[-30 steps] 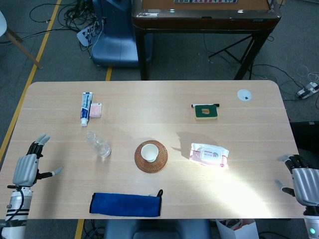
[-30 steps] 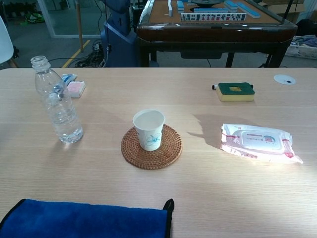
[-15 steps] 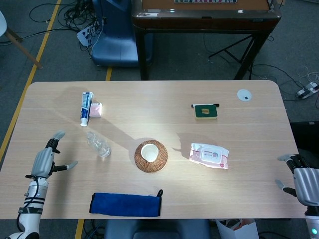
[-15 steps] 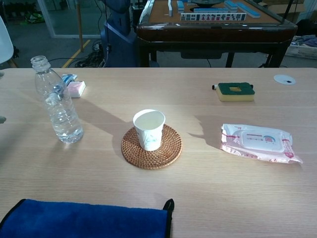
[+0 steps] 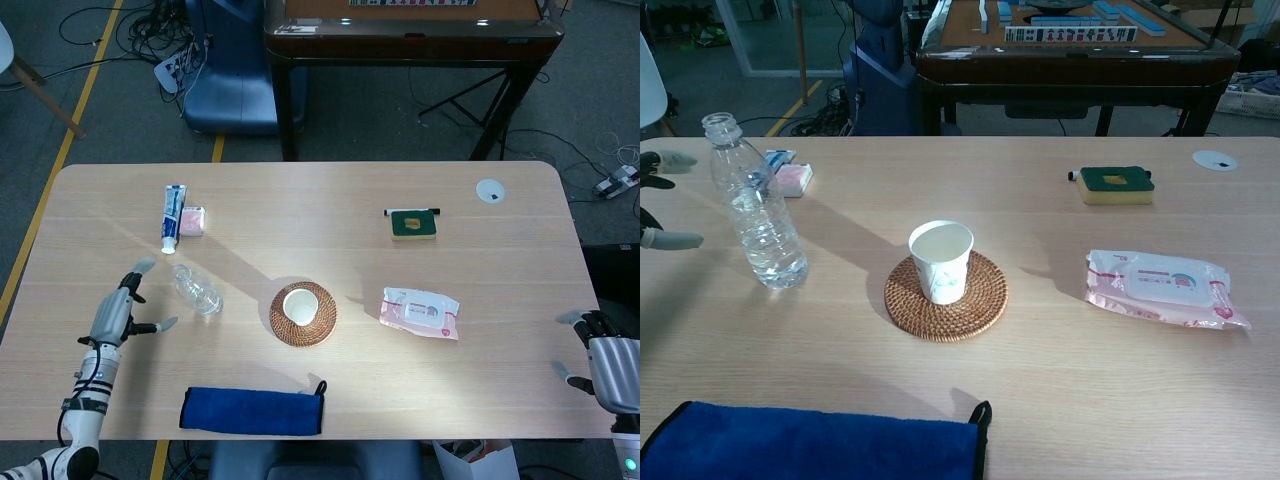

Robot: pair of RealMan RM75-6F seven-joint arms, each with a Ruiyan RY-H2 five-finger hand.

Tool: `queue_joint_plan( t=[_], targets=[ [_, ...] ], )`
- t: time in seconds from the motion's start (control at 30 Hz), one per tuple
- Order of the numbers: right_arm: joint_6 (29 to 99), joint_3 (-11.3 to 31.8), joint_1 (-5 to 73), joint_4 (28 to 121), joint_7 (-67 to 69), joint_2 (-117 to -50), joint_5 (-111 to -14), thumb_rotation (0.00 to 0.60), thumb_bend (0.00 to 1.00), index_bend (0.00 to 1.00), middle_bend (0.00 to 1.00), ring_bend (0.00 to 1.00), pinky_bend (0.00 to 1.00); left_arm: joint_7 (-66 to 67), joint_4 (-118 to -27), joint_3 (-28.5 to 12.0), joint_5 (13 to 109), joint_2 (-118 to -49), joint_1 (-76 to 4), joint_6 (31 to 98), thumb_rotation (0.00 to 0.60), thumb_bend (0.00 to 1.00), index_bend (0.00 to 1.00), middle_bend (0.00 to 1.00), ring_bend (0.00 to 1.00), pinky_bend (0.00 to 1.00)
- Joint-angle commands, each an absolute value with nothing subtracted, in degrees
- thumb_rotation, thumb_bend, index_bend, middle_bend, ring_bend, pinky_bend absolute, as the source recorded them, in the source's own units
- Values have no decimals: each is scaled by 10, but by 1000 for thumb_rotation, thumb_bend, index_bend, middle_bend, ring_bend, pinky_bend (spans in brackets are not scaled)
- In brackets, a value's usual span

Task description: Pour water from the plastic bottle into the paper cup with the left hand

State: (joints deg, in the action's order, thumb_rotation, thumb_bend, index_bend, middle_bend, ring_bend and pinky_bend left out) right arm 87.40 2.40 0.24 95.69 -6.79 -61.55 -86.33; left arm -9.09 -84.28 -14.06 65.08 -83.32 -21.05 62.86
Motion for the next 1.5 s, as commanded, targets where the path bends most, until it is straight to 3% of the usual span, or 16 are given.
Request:
queue_joint_plan(
  t=[0.03,1.5],
  targets=[
    [875,24,2,958,-67,-615,-864,600,49,353,322,246,482,-91,-842,-142,649,-839,-216,624,600,39,44,57,78,339],
    [892,26,-5,963,-35,-599,-877,600,48,353,322,246,482,-78,-787,-165,587,-926,-280,581,600,39,113,112,78,251]
  ],
)
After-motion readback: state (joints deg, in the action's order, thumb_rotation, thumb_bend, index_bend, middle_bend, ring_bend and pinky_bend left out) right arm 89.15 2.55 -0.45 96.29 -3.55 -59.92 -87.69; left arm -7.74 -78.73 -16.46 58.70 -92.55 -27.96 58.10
